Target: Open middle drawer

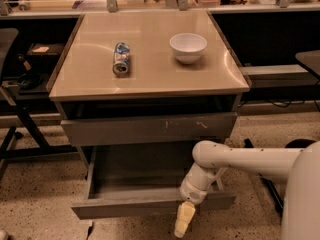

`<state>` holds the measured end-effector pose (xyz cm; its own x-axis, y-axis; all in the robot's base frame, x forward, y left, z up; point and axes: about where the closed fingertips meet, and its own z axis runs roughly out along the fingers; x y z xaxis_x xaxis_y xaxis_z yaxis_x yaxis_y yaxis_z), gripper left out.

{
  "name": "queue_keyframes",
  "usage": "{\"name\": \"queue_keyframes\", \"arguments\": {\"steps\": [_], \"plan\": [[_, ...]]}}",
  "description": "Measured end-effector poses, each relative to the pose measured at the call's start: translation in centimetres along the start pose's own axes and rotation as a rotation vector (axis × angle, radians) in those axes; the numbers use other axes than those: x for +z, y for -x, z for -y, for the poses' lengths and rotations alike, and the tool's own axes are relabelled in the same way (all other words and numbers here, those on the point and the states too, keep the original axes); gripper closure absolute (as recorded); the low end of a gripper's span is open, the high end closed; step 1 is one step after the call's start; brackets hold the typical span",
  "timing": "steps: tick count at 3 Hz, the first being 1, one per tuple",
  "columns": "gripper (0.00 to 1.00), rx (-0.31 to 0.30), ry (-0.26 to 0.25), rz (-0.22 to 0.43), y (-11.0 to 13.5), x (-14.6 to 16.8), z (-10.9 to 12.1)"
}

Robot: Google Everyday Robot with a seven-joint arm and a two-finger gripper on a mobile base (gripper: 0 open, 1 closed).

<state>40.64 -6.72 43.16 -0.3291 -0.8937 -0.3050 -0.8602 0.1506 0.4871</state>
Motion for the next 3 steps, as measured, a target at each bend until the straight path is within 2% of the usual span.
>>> {"name": "queue_keyframes", "arguments": {"steps": [1,3], "plan": [[0.0,0.003,0.038,0.003,-0.4,-0.2,-3.1],[0.0,0.016,0.07,0.036,-0.8,-0.3,-7.2]]}}
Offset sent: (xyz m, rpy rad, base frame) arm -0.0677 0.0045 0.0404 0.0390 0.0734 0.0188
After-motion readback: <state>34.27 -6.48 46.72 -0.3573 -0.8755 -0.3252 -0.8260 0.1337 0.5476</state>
